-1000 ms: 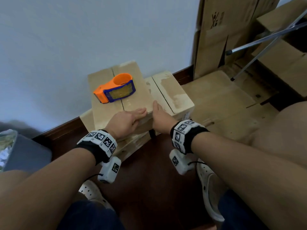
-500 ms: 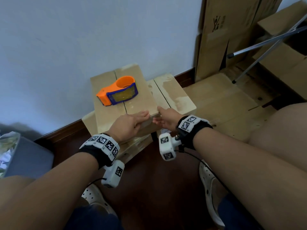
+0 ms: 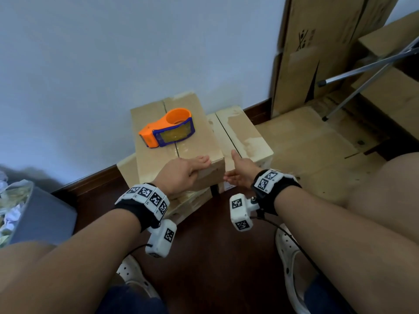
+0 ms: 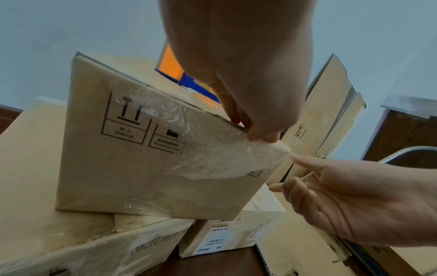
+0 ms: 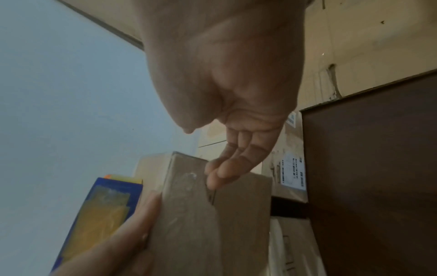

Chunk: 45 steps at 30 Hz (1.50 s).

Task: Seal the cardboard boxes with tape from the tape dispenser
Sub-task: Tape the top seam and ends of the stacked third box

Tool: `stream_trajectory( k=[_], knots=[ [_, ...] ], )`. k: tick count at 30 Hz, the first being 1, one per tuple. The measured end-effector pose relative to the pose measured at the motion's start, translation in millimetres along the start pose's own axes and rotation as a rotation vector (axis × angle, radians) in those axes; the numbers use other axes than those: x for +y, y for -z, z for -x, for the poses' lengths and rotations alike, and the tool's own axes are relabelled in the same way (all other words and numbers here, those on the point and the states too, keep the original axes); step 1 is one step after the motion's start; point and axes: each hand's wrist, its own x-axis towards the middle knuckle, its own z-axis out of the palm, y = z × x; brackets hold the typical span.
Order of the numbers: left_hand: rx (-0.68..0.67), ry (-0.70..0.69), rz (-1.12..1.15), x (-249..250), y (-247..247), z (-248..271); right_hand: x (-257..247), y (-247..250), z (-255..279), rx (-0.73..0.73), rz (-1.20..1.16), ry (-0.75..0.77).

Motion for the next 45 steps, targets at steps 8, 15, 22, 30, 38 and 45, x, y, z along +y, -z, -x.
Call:
stream_trajectory(
  k=[8, 15, 22, 30, 38, 45],
  knots=[
    [0.013, -0.010, 0.001, -0.4, -1.0, -0.4, -0.5, -14.7, -10.6, -0.090, -0.069, 0.048],
    [0.003, -0.024, 0.014, -4.0, 0.3, -1.4, 5.0, 8.1, -34.6, 0.049, 0.241, 0.174],
    [0.143, -0.061, -0.180, 8.9, -1.5, -11.9, 2.4, -0.1, -37.3, -0.034, 0.458, 0.411],
    [0.059, -0.073, -0.409, 21.0, -8.0, -53.1, -6.7, 0.5, -34.5, -0.113, 0.527, 0.396],
    [0.001, -0.097, -0.328, 6.6, -12.3, -55.3, -12.9, 1.6, -38.4, -0.078, 0.738, 0.431],
    [0.001, -0.158, -0.230, 1.2, -14.0, -56.1, -15.0, -0.2, -32.4, -0.040, 0.921, 0.511]
  ],
)
